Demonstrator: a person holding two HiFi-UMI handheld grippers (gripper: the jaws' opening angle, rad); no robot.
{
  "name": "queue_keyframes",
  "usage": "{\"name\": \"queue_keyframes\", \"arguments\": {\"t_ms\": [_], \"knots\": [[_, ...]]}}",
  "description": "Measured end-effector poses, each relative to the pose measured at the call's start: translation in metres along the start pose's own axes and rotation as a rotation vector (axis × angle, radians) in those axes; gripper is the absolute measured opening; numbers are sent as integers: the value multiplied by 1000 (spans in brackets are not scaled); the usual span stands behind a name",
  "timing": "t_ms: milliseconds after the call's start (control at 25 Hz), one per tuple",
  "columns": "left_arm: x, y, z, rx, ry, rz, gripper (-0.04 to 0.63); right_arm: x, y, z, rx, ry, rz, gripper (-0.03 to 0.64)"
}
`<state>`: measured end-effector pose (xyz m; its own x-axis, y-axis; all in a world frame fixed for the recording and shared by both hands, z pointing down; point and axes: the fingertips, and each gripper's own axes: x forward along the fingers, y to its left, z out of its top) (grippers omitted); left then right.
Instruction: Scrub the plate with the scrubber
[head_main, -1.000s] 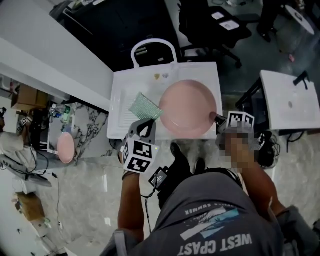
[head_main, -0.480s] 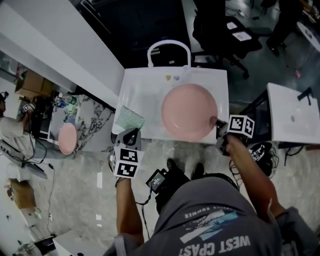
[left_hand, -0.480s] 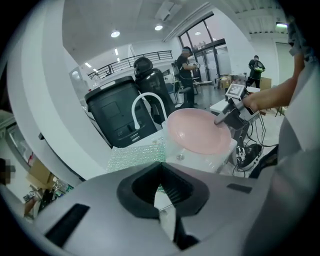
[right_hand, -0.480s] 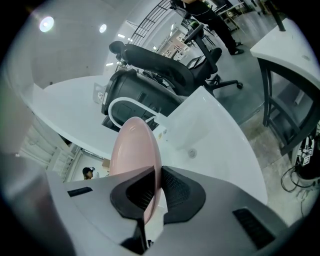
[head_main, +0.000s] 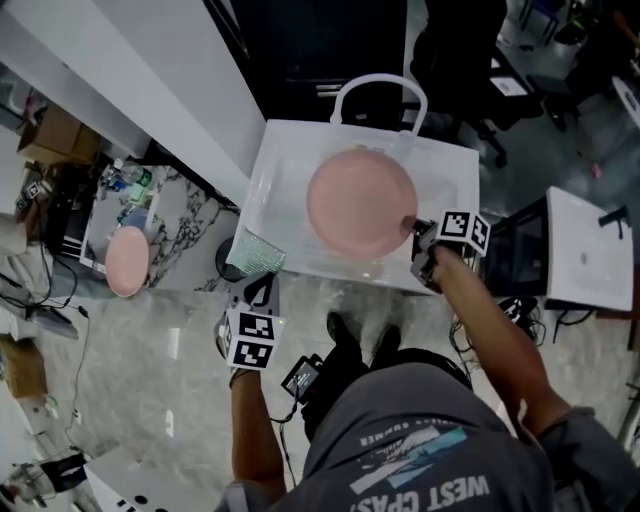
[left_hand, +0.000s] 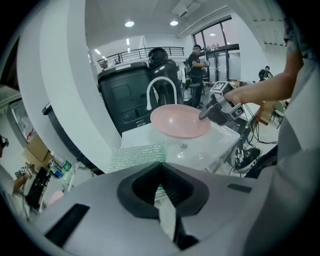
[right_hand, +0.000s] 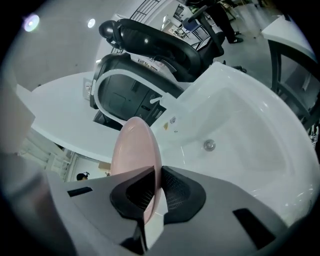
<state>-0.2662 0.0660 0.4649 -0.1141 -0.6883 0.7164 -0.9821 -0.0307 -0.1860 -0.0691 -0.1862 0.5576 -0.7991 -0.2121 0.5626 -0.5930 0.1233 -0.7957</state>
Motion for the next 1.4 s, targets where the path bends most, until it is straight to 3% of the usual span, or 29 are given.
{"name": "queue_keyframes", "arguments": {"t_ms": [640,1080,1400], "knots": [[36,47,-58,-94,40,-110,6,166,4,-21,125,67,-200,44],[67,51,-73,-98,76,-182,6,212,-17,-31,152,59,-285,48],[89,39,-78,-94,113,-227,6,221,-29,-42,149,103,-298,48]]}}
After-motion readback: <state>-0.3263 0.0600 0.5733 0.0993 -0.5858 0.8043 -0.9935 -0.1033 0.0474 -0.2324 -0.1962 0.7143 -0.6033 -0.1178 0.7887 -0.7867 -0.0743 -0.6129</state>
